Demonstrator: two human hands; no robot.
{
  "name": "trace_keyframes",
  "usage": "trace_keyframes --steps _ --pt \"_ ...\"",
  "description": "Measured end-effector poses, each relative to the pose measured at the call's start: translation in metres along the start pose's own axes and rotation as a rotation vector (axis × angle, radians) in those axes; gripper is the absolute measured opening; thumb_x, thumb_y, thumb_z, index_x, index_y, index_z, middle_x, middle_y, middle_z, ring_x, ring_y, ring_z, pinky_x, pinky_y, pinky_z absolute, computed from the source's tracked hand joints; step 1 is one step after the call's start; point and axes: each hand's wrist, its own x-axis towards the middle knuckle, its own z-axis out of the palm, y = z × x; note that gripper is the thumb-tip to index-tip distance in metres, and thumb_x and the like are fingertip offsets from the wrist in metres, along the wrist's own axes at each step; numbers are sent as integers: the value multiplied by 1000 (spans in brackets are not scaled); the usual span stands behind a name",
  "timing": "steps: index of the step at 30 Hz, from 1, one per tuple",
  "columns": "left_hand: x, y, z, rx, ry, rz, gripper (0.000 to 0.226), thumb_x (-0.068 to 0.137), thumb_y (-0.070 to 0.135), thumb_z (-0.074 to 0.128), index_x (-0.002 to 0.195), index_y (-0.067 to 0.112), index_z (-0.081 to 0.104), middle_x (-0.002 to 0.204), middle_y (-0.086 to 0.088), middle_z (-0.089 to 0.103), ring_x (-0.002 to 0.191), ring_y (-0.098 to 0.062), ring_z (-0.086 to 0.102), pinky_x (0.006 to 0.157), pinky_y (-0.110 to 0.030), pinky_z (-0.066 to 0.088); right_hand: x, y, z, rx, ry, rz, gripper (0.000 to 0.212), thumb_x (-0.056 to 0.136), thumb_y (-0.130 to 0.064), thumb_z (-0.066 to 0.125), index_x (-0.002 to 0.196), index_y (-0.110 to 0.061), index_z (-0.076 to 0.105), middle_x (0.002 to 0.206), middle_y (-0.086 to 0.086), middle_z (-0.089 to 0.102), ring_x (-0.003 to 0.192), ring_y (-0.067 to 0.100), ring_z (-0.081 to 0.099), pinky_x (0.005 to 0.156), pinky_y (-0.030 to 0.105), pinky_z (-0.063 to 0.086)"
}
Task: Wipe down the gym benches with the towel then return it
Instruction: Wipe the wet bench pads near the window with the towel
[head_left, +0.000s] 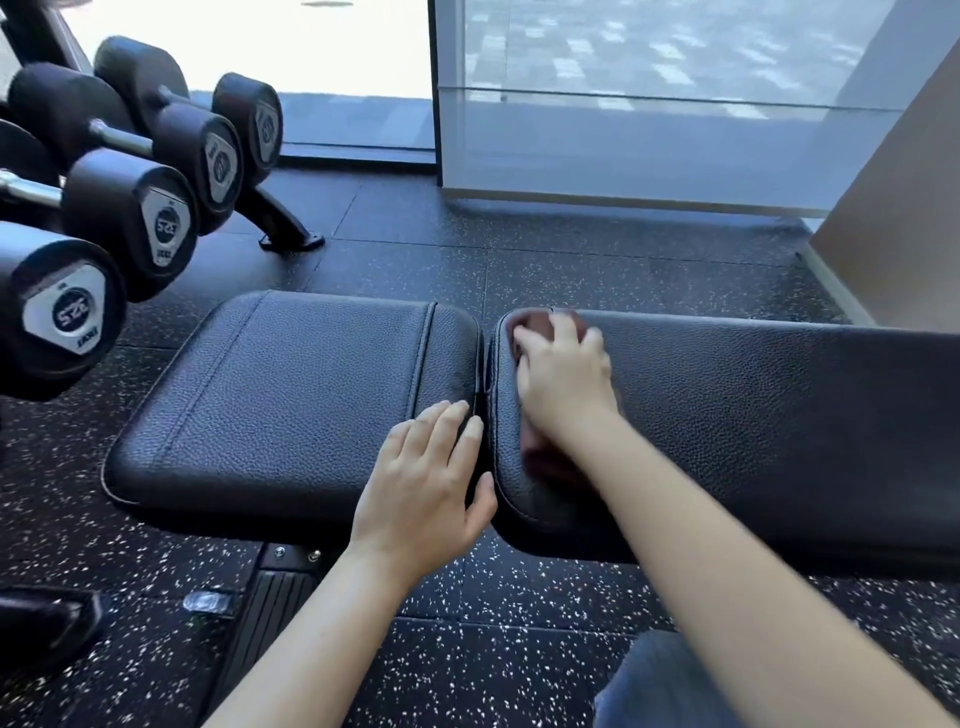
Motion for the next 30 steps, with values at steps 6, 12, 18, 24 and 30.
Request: trace_keyframes --steps 6,12,18,24,30 --pt "-1 -2 4 4 54 -8 48 78 33 44 107 2 66 116 -15 63 108 -30 59 89 -40 45 53 -3 2 -75 -159 -44 35 95 -23 38 127 -27 51 141 12 32 119 39 32 101 47 30" --pt "-2 -2 3 -4 89 -32 49 77 33 43 107 1 65 116 -16 63 108 -31 58 89 -41 43 -58 -7 0 54 73 -236 32 87 -26 51 118 -31 58 140 8 41 107 38 42 87 45 40" --pt "-6 -1 -1 -48 113 -128 46 77 31 41 103 2 65 114 -15 63 106 -32 59 87 -40 42 23 -16 -3 -69 -109 -56 36 95 -24 38 128 -30 50 143 10 30 121 39 31 102 46 30" --pt "-23 -7 3 -88 133 -116 46 77 27 41 105 2 66 116 -13 64 107 -30 60 92 -38 34 -56 -21 0 -95 25 -211 33 91 -24 45 122 -29 55 140 7 36 109 37 39 90 43 37" --pt "-30 -12 5 -61 154 -46 43 83 28 42 110 4 66 121 -11 62 111 -27 59 91 -38 34 -121 -3 -20 -23 149 -391 31 75 -15 68 105 -21 71 120 16 62 81 41 60 65 45 53"
